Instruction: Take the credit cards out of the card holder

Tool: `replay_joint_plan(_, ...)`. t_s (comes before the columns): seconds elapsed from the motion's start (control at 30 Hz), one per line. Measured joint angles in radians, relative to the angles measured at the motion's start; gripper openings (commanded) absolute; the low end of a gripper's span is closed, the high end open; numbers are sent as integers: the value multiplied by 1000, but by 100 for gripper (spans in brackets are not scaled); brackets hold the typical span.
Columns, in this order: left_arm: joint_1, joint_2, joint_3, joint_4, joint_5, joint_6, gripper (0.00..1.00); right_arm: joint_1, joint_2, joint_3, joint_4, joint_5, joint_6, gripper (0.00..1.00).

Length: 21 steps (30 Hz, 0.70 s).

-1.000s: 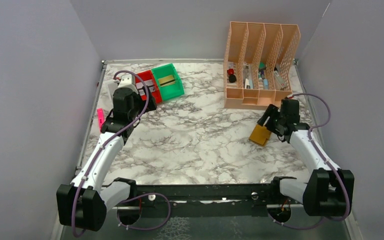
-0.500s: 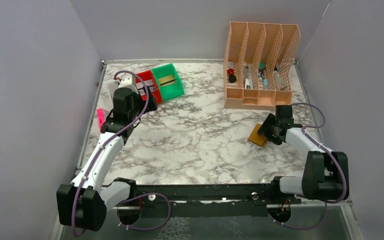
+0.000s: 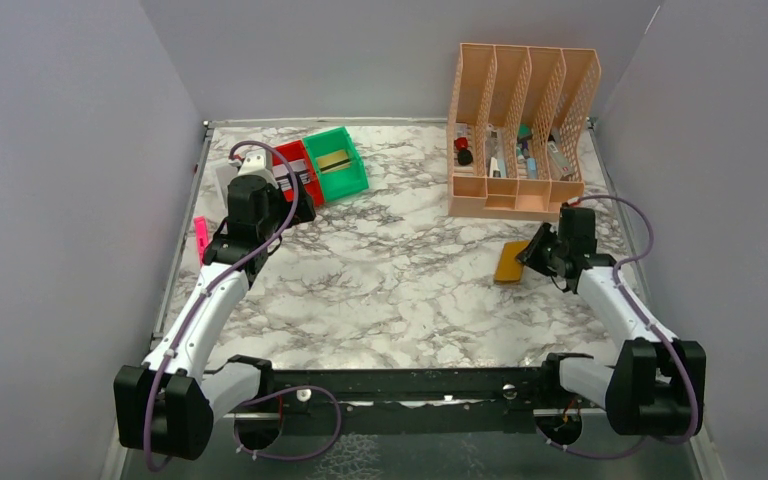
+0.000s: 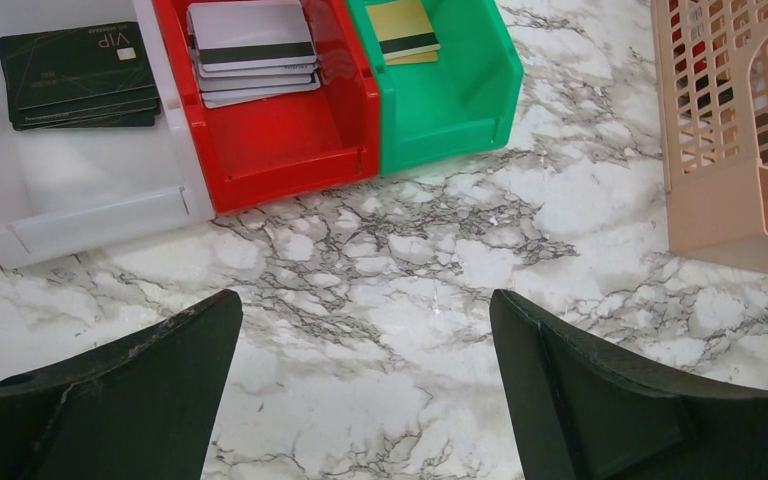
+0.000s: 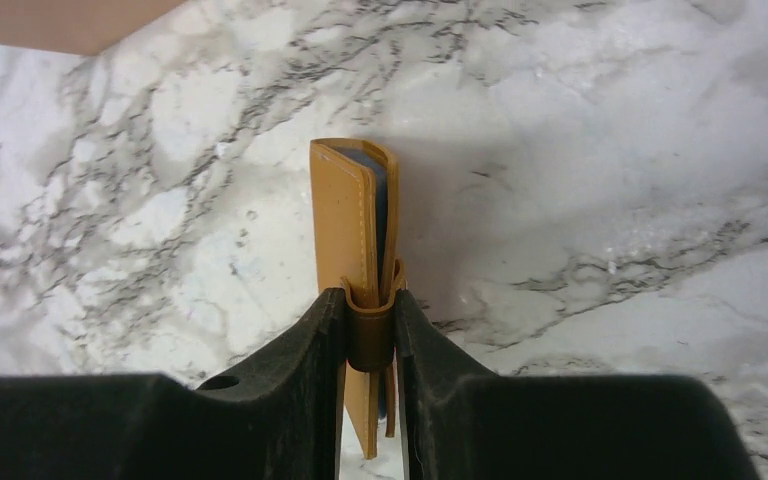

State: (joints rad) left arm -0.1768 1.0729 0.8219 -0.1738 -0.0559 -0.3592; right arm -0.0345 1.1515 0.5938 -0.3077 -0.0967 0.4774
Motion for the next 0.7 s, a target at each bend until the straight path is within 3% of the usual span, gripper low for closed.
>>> replay_joint_plan(0.27, 0, 2, 0, 0, 4, 0, 98, 65, -29, 82, -63, -67, -64, 22)
replay_joint_plan(0.33, 0, 3, 0, 0, 5, -1, 98, 140, -31, 112, -81, -45, -72, 23)
replay_joint_plan(0.53, 0, 5, 0, 0, 9, -2, 98, 518, 39, 225, -144, 149, -79, 24)
replay_joint_plan(0.7, 0, 5, 0, 0, 9, -4, 99, 668, 106, 262, -214, 291, -76, 24)
